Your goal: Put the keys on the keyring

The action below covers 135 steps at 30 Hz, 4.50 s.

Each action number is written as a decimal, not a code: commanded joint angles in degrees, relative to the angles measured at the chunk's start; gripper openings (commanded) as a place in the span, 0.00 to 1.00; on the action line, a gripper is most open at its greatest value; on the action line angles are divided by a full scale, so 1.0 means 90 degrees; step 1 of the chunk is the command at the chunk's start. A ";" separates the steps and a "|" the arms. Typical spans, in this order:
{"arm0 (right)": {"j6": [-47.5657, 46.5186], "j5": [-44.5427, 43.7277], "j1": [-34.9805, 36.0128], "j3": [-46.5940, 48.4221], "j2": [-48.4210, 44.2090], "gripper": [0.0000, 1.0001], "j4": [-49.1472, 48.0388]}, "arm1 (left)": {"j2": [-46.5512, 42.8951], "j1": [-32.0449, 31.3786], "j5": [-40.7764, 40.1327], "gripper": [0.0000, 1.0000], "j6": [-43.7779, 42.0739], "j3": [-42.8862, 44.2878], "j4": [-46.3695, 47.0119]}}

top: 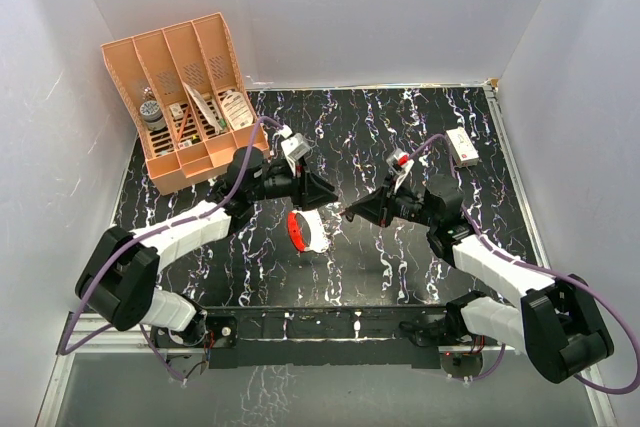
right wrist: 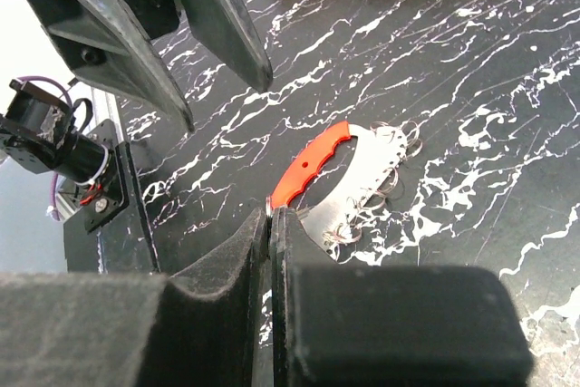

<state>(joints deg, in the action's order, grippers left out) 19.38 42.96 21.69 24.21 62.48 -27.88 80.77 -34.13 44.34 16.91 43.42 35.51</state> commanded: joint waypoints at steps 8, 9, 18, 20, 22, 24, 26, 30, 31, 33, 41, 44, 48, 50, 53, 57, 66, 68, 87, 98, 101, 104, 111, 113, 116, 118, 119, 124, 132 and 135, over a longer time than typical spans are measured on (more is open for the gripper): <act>-0.0276 -0.0574 -0.0017 0.0576 0.0190 0.00 0.0751 | -0.0179 0.0061 -0.0357 0.37 -0.0196 -0.0253 -0.0264; -0.0328 -0.0672 -0.0018 0.0742 0.0235 0.00 0.1009 | -0.0146 0.0062 -0.0423 0.37 -0.0223 -0.0261 -0.0349; -0.0510 -0.1209 0.0041 0.2077 0.1174 0.00 0.3168 | -0.0234 0.0057 -0.1734 0.37 -0.0061 -0.0773 -0.0558; -0.0535 -0.1330 0.0130 0.2340 0.1462 0.00 0.3637 | -0.0403 0.0056 -0.2053 0.37 0.0005 -0.0842 -0.0649; -0.0639 -0.1405 0.0233 0.2528 0.1714 0.00 0.3864 | -0.0525 0.0054 -0.2389 0.37 0.0094 -0.0943 -0.0684; -0.0728 -0.1559 0.0369 0.2646 0.1911 0.00 0.3933 | -0.0651 0.0057 -0.2740 0.37 0.0187 -0.1055 -0.0691; -0.0737 -0.1650 0.0466 0.2765 0.2100 0.00 0.3998 | -0.0777 0.0061 -0.3054 0.37 0.0277 -0.1142 -0.0747; -0.0626 -0.1490 0.0656 0.3103 0.2465 0.00 0.4208 | -0.0913 0.0057 -0.3603 0.37 0.0444 -0.1280 -0.0858; -0.0577 -0.1458 0.0715 0.3161 0.2545 0.00 0.4233 | -0.0938 0.0064 -0.3705 0.37 0.0475 -0.1331 -0.0847; -0.0469 -0.1359 0.0827 0.3230 0.2618 0.00 0.4260 | -0.0957 0.0066 -0.3959 0.37 0.0548 -0.1407 -0.0830; 0.0358 -0.1067 0.1138 0.3165 0.2688 0.00 0.3942 | -0.0880 0.0081 -0.4486 0.37 0.0611 -0.1505 -0.1000; 0.0668 -0.1003 0.1339 0.3198 0.2786 0.00 0.3917 | -0.0794 0.0105 -0.4583 0.37 0.0667 -0.1551 -0.1027; 0.0913 -0.1038 0.1619 0.3119 0.2880 0.00 0.3696 | -0.0609 0.0129 -0.4696 0.37 0.0749 -0.1530 -0.1151; 0.1004 -0.1078 0.1677 0.3013 0.2854 0.00 0.3549 | -0.0547 0.0145 -0.4711 0.37 0.0795 -0.1590 -0.1123; 0.1097 -0.1092 0.1675 0.2816 0.2736 0.00 0.3331 | -0.0491 0.0168 -0.4671 0.37 0.0876 -0.1762 -0.0915; 0.1108 -0.0985 0.1712 0.2646 0.2622 0.00 0.3240 | -0.0415 0.0237 -0.4501 0.40 0.0988 -0.1978 -0.0607; 0.1287 -0.0976 0.2063 0.2127 0.2628 0.00 0.2729 | 0.0057 0.0366 -0.3733 0.41 0.1054 -0.2177 0.0415; 0.1320 -0.0975 0.2109 0.2031 0.2627 0.00 0.2613 | 0.0142 0.0388 -0.3719 0.41 0.1021 -0.2147 0.0486; 0.1420 -0.1007 0.2227 0.1603 0.3491 0.00 0.1578 | 0.1097 0.0680 -0.3490 0.42 0.0826 -0.1794 0.1355; 0.1477 -0.1702 0.2203 0.1606 0.3813 0.00 0.1330 | 0.1426 0.0699 -0.2994 0.41 0.0973 -0.1904 0.1917; 0.1508 -0.1803 0.2190 0.1609 0.3945 0.00 0.1266 | 0.1447 0.0701 -0.2879 0.41 0.0989 -0.1922 0.1899; 0.1533 -0.1939 0.2172 0.1592 0.4012 0.00 0.1237 | 0.1394 0.0702 -0.2819 0.41 0.1045 -0.1983 0.1845; 0.1573 -0.2408 0.2136 0.1512 0.3889 0.00 0.1176 | 0.1348 0.0699 -0.2769 0.41 0.1155 -0.2154 0.1786; 0.1577 -0.2550 0.2123 0.1490 0.3798 0.00 0.1174 | 0.1376 0.0697 -0.2726 0.40 0.1215 -0.2217 0.1804; 0.1557 -0.2560 0.2097 0.1502 0.3696 0.00 0.1200 | 0.1345 0.0696 -0.2700 0.40 0.1279 -0.2316 0.1899; 0.1531 -0.2550 0.2099 0.1502 0.3610 0.00 0.1230 | 0.1220 0.0696 -0.2760 0.40 0.1295 -0.2357 0.1881; 0.1508 -0.2524 0.2096 0.1486 0.3563 0.00 0.1219 | 0.1124 0.0696 -0.2810 0.40 0.1288 -0.2363 0.1832; 0.1380 -0.2482 0.2101 0.1430 0.3184 0.00 0.1379 | 0.0339 0.0697 -0.3165 0.40 0.1122 -0.2238 0.1281; 0.1113 -0.2703 0.2042 0.1373 0.2677 0.00 0.1857 | -0.0674 0.0701 -0.3632 0.42 0.0947 -0.2033 0.0369; 0.1066 -0.2589 0.2042 0.1467 0.2462 0.00 0.1938 | -0.0765 0.0696 -0.3906 0.43 0.0912 -0.1958 0.0062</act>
<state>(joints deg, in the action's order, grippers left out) 30.85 19.40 40.36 36.84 88.18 -10.33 75.94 -28.18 13.21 26.41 23.68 41.23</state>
